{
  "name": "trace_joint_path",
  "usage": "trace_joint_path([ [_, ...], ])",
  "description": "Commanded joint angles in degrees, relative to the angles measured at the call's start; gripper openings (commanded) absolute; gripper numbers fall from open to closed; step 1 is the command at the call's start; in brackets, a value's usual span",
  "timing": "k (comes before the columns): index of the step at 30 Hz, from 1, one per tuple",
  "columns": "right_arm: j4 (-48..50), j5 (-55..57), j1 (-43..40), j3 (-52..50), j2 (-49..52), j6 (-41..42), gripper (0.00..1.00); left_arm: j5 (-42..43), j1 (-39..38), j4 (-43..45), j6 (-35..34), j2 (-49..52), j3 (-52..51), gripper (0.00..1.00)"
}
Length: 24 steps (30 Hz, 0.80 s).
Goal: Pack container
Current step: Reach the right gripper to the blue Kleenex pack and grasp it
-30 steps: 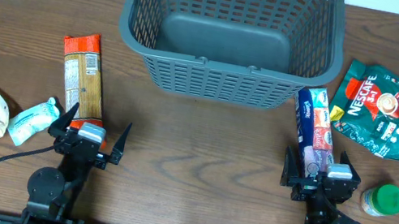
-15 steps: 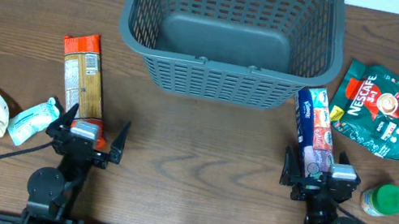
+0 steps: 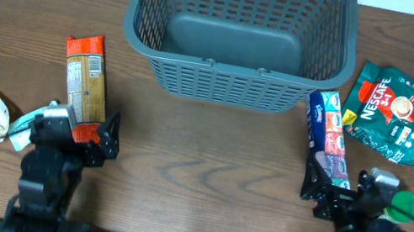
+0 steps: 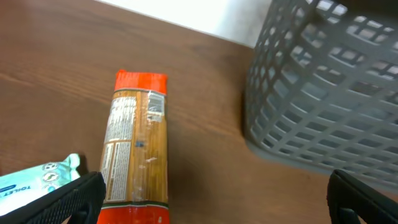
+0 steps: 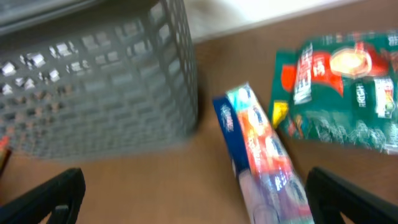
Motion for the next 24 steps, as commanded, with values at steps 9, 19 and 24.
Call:
trace_joint_path([
  [9, -41.1, -1.7, -0.5, 45.6, 33.8, -0.5, 0.99, -0.7, 1.3, -1.2, -2.3, 19.2, 10.1, 0.99],
  [19, -58.9, 6.5, -3.1, 62.7, 51.4, -6.3, 0.99, -0.7, 6.8, -1.2, -2.8, 18.7, 10.2, 0.98],
  [24, -59.9, 7.1, -5.9, 61.9, 59.9, -20.0, 0.99, -0.7, 7.4, -1.2, -2.8, 18.7, 10.2, 0.98],
])
